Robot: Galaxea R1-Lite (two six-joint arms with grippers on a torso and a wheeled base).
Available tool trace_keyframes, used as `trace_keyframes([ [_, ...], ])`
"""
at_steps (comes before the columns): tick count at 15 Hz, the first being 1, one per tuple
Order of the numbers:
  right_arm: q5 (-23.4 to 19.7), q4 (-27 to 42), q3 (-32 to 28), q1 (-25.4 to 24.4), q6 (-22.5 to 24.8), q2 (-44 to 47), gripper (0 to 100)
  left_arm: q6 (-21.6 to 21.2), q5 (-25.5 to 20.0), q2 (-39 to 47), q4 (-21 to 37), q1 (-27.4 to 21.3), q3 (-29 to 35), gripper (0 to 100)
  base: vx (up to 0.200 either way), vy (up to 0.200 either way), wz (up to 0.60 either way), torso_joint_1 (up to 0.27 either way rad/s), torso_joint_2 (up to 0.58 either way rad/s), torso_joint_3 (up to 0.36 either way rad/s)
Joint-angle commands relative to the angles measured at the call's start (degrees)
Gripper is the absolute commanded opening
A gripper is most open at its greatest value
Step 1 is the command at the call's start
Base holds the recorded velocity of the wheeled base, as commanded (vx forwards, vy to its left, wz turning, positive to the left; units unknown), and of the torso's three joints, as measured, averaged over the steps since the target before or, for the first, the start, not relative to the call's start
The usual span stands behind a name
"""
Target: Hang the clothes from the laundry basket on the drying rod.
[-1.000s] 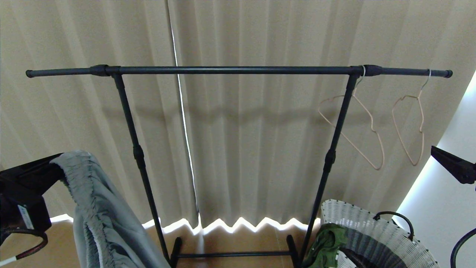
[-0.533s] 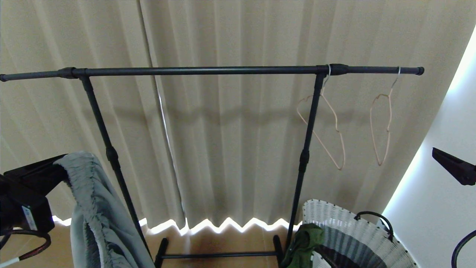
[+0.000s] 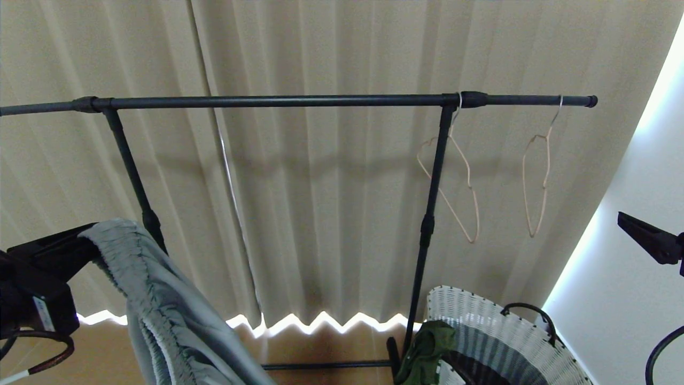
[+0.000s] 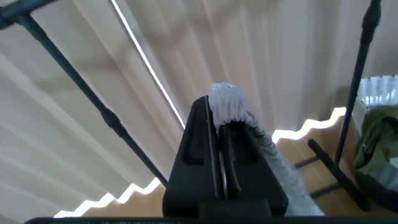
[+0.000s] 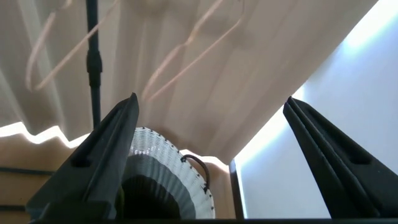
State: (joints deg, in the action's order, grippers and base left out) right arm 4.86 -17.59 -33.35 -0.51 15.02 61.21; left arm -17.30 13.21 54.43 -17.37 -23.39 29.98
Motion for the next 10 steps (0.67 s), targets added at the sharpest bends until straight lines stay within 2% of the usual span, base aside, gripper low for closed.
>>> trace_keyframes([
  [1,-0.12,-0.07,-0.13,-0.02,-0.08,1.19,100,0.07,0.06,0.15,-0.03,0.01,0.08,0,0.200,0.000,0.00,0.002,0.00,0.007],
  [8,-0.21,0.01,-0.57,-0.10,-1.84,1.46,100,0.07,-0.03,0.50,-0.12,0.01,-0.09,0,0.200,0.000,0.00,0.002,0.00,0.004],
  [10,-0.21,0.10,-1.10,-0.02,-4.21,2.25,100,-0.10,-0.03,0.50,-0.12,0.01,-0.80,0,0.000,0.000,0.00,0.000,0.00,0.000],
])
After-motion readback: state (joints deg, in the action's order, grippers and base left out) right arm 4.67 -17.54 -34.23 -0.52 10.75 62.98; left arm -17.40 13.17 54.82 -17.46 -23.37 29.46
